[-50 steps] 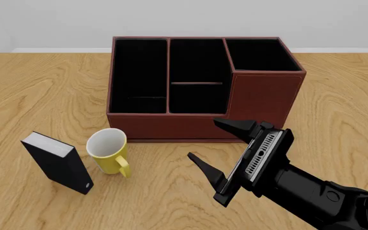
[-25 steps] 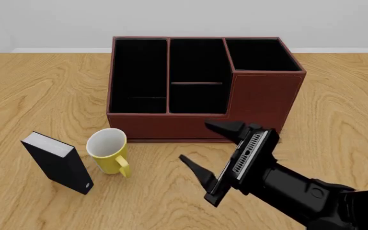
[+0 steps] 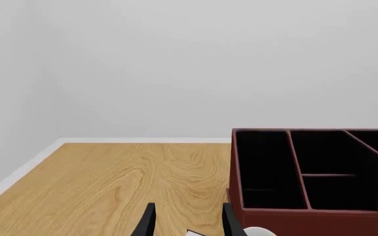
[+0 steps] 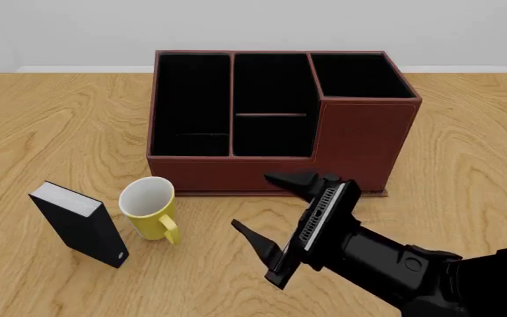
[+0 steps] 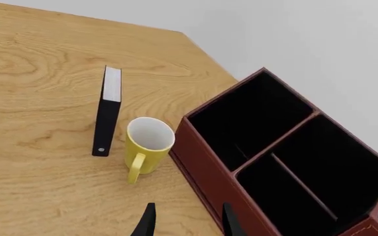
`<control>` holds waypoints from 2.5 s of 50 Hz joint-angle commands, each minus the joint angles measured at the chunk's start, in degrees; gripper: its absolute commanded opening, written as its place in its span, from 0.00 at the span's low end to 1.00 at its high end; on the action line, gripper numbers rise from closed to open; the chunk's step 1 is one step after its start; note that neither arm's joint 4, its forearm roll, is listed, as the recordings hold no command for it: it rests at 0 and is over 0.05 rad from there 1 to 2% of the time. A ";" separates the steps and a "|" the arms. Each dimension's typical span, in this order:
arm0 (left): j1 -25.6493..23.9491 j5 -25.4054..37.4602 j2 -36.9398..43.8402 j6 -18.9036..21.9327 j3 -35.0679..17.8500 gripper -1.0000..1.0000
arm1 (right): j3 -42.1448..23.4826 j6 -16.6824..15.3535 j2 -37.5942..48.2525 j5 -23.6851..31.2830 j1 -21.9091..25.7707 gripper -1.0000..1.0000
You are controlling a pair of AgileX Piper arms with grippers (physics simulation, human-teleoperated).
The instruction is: Pick up the yellow and white mug and place it to the right of the caddy.
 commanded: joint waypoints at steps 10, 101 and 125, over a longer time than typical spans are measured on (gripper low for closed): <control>0.07 0.60 0.00 -0.04 -0.54 1.00 | -2.49 0.38 2.78 0.90 1.05 1.00; -0.65 -0.86 0.00 -0.78 2.20 1.00 | -16.60 2.92 15.77 5.06 3.92 1.00; -0.02 -0.41 0.00 -0.56 2.23 1.00 | -18.80 5.05 18.04 6.14 4.95 1.00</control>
